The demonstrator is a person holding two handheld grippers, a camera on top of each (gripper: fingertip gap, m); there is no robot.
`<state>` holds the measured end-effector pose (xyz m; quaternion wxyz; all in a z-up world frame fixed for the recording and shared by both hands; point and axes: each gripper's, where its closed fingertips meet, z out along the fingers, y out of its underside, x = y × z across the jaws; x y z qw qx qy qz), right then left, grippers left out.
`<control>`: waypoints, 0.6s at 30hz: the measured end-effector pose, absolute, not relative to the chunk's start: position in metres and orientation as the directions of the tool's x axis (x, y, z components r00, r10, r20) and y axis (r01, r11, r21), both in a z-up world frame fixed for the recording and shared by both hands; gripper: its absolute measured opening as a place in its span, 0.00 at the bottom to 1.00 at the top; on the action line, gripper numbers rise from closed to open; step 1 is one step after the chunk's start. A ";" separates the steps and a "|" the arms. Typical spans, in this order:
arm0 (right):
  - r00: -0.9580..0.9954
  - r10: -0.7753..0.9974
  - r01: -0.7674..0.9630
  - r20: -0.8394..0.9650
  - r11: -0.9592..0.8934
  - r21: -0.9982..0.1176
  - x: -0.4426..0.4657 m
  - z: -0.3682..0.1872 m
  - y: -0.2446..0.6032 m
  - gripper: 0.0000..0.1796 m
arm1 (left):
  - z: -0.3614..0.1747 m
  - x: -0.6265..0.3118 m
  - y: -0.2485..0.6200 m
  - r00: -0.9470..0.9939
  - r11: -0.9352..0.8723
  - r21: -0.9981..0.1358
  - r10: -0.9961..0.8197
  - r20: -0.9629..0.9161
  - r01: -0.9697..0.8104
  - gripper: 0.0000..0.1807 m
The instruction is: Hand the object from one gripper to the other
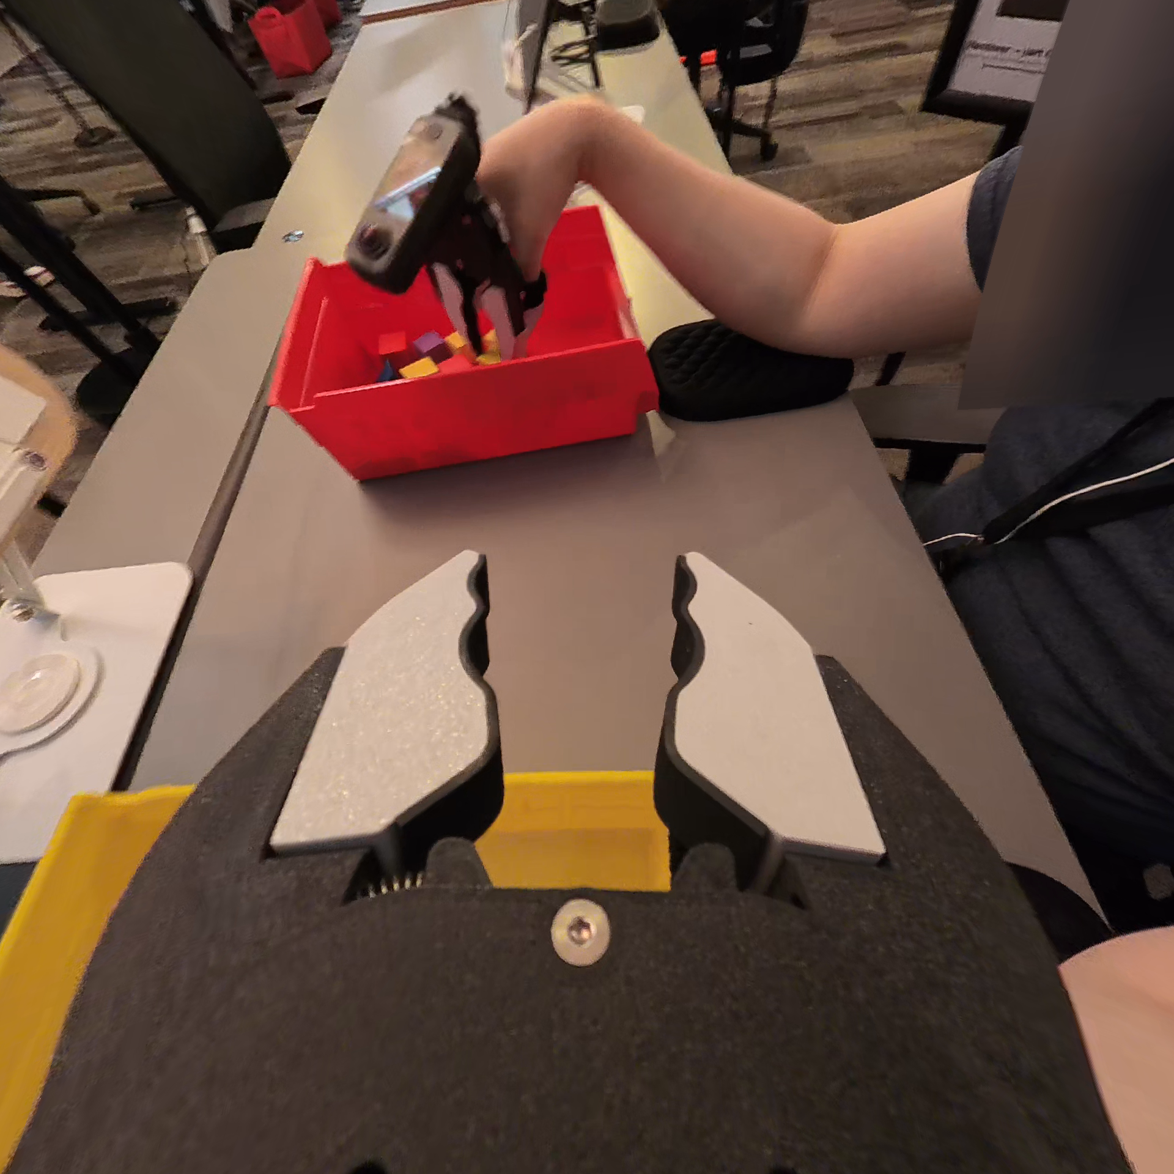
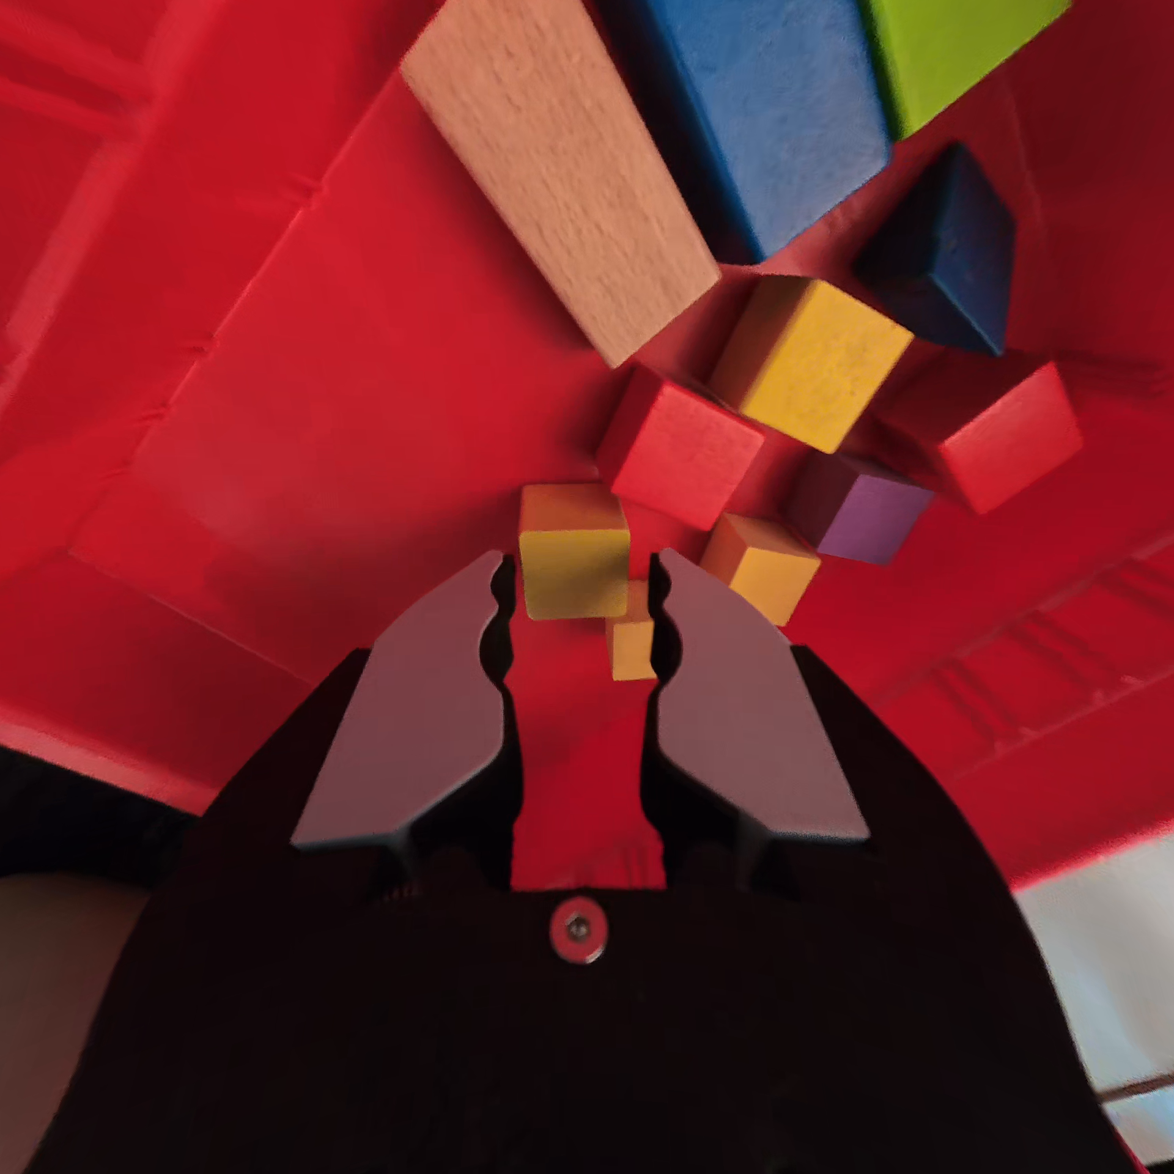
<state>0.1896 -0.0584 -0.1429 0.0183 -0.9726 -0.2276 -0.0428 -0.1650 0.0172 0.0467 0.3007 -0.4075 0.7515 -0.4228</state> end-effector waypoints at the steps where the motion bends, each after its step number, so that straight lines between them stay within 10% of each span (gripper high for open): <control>1: 0.893 0.438 0.444 0.103 -0.895 -0.042 0.190 -0.138 -0.057 0.24 | 0.047 -0.167 0.025 -0.452 0.308 -0.876 -0.884 -0.120 -0.371 0.31; 18: 0.835 0.446 0.543 0.322 -0.765 -0.347 0.171 -0.048 -0.043 0.24 | -0.079 -0.229 0.236 0.403 -0.229 -0.486 -0.868 -0.291 -0.843 0.27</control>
